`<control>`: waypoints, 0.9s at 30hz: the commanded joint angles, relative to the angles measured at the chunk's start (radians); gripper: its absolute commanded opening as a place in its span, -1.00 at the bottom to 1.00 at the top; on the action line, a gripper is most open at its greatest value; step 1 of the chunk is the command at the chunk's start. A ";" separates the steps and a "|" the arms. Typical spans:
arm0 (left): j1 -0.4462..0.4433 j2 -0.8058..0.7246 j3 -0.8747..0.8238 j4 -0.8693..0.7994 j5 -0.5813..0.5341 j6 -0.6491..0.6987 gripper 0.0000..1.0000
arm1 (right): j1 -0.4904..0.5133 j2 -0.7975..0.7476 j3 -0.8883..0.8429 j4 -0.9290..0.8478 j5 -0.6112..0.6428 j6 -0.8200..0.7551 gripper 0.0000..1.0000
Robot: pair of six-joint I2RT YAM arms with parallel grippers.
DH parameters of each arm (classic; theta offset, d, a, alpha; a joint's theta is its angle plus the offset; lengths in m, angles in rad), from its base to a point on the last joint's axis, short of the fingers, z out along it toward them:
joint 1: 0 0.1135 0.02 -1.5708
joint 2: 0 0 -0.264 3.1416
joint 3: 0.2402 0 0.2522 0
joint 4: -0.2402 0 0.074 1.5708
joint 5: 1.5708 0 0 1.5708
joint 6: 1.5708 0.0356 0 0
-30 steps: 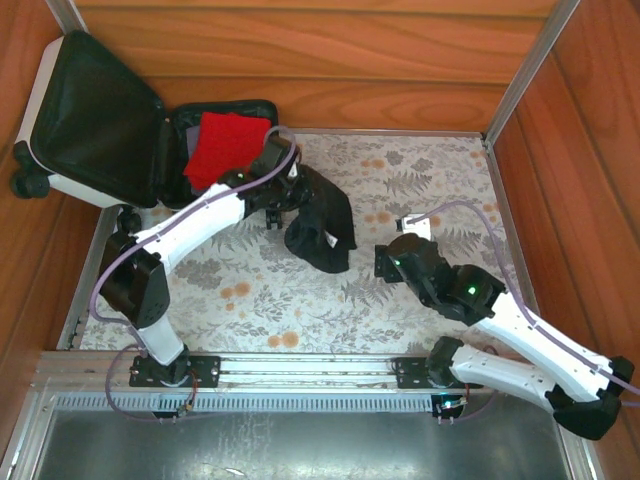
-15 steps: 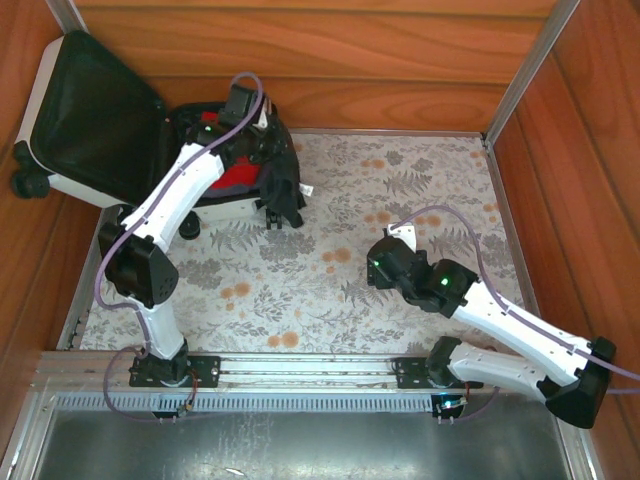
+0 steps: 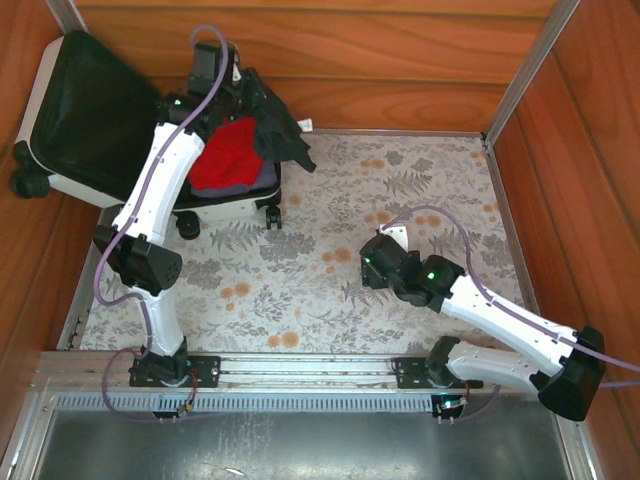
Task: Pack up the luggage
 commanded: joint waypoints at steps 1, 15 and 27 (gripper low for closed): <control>0.020 0.020 0.080 0.025 -0.068 -0.021 -1.00 | -0.006 0.020 0.006 0.010 -0.006 -0.016 0.69; 0.103 0.069 0.165 0.027 -0.179 -0.096 -1.00 | -0.016 0.064 0.022 0.041 -0.036 -0.060 0.70; 0.137 0.187 0.294 0.027 -0.263 -0.192 -1.00 | -0.030 0.113 0.055 0.048 -0.057 -0.080 0.70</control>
